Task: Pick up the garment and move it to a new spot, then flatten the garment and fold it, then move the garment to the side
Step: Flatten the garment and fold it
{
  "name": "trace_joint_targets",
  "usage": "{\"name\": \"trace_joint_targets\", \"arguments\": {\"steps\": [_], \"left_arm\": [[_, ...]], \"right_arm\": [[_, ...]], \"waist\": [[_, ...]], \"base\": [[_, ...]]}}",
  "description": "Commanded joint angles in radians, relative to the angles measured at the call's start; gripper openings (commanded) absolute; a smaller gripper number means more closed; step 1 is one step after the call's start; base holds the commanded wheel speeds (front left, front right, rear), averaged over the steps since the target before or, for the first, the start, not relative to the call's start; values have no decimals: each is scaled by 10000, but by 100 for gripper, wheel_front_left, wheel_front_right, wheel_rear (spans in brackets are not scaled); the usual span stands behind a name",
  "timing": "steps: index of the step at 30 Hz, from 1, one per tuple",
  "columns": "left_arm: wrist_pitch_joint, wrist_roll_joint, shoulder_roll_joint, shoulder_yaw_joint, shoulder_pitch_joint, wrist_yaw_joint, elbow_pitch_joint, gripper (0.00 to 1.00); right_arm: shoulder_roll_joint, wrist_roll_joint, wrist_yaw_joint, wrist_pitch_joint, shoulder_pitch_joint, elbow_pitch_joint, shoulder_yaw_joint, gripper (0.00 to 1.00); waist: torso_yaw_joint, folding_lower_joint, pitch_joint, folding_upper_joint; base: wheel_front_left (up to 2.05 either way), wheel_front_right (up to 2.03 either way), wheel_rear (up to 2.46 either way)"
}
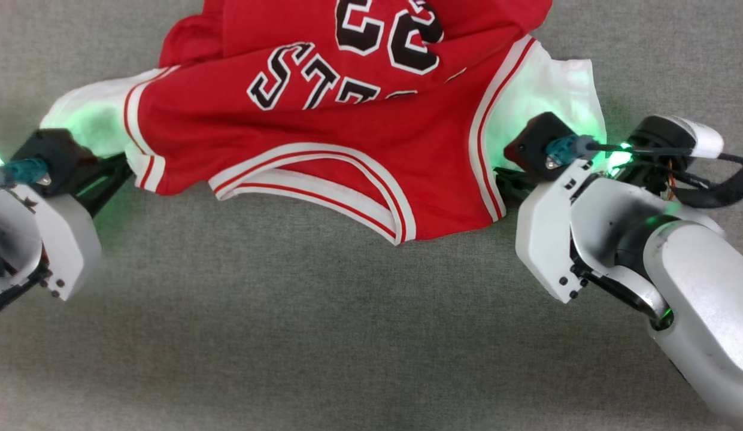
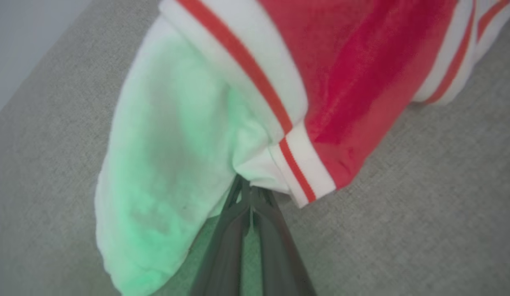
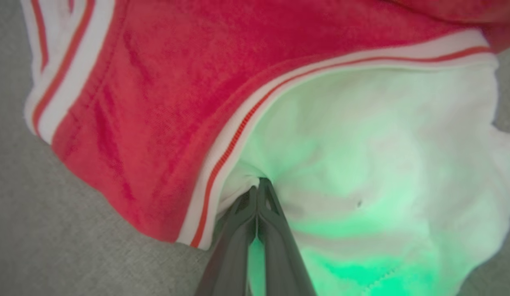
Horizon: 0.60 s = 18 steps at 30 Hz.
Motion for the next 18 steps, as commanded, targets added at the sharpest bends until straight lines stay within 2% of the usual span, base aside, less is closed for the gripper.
{"name": "trace_joint_targets", "arguments": {"steps": [1, 7, 12, 14, 18], "left_arm": [[2, -134, -17, -75, 156, 28, 71, 0], [-661, -1648, 210, -38, -65, 28, -158, 0], [-1405, -4197, 311, -21, -382, 28, -902, 0], [-1533, -4976, 434, 24, -562, 28, -1255, 0], [-1591, -6395, 309, 266, -944, 28, -1709, 0]], "right_arm": [[-94, -50, -86, 97, 590, 633, 89, 0], [151, 177, -64, -888, 977, -60, -1208, 0], [542, 99, -53, -1909, 1695, -900, -2715, 0], [664, 30, -53, -2147, 1889, -1225, -3253, 0], [969, -56, -53, -2378, 1877, -1621, -4065, 0]], "waist": [[-25, 0, -200, 0], [-62, 0, -844, 0], [-36, 0, -1337, 0], [-61, 0, -1424, 0], [-97, 0, -1436, 0]], "base": [[0, 0, 0], [0, 0, 0], [0, 0, 0], [0, 0, 0], [0, 0, 0]]}}
